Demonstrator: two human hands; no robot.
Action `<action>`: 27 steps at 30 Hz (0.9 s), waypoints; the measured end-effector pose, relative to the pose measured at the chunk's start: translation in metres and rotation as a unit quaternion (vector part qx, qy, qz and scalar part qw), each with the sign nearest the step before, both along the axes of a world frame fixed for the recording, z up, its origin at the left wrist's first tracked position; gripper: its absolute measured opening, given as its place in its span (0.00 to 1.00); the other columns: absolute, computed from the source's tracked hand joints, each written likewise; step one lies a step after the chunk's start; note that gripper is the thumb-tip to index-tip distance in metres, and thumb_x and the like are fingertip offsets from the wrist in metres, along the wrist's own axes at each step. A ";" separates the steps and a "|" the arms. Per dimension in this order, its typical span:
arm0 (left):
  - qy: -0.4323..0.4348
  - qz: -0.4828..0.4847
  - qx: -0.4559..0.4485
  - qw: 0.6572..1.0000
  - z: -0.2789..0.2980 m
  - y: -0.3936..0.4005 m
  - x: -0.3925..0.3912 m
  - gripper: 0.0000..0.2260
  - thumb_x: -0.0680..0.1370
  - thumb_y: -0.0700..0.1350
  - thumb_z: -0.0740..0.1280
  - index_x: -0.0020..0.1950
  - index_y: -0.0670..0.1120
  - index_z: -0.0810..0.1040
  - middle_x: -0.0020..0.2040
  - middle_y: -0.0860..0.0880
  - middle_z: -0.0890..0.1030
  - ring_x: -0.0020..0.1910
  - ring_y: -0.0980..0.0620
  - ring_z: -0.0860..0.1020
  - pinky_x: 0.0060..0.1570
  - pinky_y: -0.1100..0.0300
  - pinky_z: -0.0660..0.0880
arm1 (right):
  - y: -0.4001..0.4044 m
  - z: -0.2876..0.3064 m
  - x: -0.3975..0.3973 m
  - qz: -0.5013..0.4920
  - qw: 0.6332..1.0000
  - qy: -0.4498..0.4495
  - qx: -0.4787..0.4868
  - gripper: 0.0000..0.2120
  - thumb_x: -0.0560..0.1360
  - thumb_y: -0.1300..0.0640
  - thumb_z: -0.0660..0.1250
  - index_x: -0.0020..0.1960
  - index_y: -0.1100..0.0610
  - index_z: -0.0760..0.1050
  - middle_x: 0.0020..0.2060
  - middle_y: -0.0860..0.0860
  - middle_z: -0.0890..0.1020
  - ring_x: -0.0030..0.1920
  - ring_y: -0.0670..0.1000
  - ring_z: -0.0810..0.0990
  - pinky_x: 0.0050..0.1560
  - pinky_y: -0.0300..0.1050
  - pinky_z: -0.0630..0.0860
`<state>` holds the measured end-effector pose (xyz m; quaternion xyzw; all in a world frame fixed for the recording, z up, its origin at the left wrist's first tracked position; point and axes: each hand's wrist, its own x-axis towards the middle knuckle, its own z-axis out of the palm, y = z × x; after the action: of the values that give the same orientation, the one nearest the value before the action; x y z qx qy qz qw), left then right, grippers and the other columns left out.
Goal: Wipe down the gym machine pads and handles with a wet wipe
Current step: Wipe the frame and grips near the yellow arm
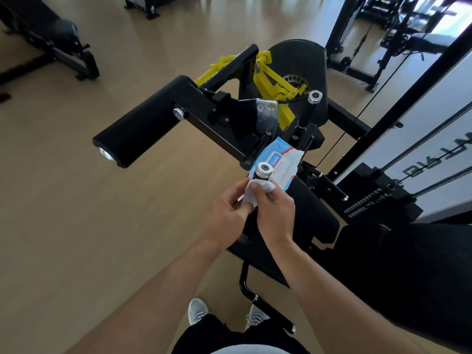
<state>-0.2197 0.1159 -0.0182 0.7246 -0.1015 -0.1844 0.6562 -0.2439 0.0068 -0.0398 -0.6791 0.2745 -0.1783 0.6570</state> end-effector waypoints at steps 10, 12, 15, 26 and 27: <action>0.006 -0.094 0.084 0.992 -0.012 -0.006 0.034 0.17 0.76 0.35 0.70 0.63 0.48 0.80 0.53 0.52 0.86 0.50 0.57 0.84 0.48 0.66 0.77 | 0.000 0.006 -0.006 -0.038 0.997 0.034 -0.050 0.07 0.73 0.49 0.75 0.43 0.52 0.85 0.37 0.47 0.86 0.42 0.43 0.82 0.48 0.55 0.82; -0.011 -0.075 0.142 0.987 -0.015 -0.008 0.032 0.18 0.75 0.37 0.72 0.63 0.50 0.79 0.52 0.54 0.85 0.51 0.55 0.83 0.48 0.63 0.76 | -0.003 0.020 0.004 -0.043 0.999 -0.006 -0.031 0.02 0.73 0.50 0.76 0.44 0.47 0.85 0.42 0.42 0.87 0.48 0.44 0.86 0.51 0.50 0.83; -0.020 0.028 0.108 0.994 -0.026 -0.012 0.016 0.17 0.75 0.40 0.74 0.62 0.54 0.78 0.51 0.60 0.84 0.52 0.63 0.82 0.49 0.68 0.75 | -0.001 0.020 0.008 -0.035 0.999 -0.002 -0.011 0.04 0.73 0.52 0.78 0.42 0.45 0.84 0.41 0.40 0.87 0.48 0.45 0.86 0.52 0.47 0.83; -0.083 0.066 0.048 0.993 -0.044 -0.017 -0.050 0.31 0.80 0.32 0.61 0.78 0.58 0.67 0.68 0.55 0.79 0.66 0.52 0.78 0.63 0.47 0.78 | 0.009 0.026 0.000 -0.004 0.991 0.073 0.110 0.09 0.74 0.53 0.76 0.54 0.51 0.83 0.45 0.48 0.88 0.49 0.48 0.87 0.53 0.46 0.84; -0.086 0.039 0.044 0.995 -0.043 -0.019 -0.050 0.32 0.80 0.32 0.61 0.78 0.58 0.65 0.68 0.55 0.78 0.67 0.52 0.78 0.62 0.47 0.78 | 0.009 0.027 -0.004 0.014 0.992 0.074 0.101 0.10 0.76 0.55 0.73 0.57 0.51 0.82 0.48 0.47 0.87 0.51 0.46 0.86 0.55 0.47 0.83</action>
<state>-0.2693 0.0969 -0.0607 0.7695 -0.1208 -0.1000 0.6191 -0.2477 0.0154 -0.0123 -0.6243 0.3297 -0.0898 0.7024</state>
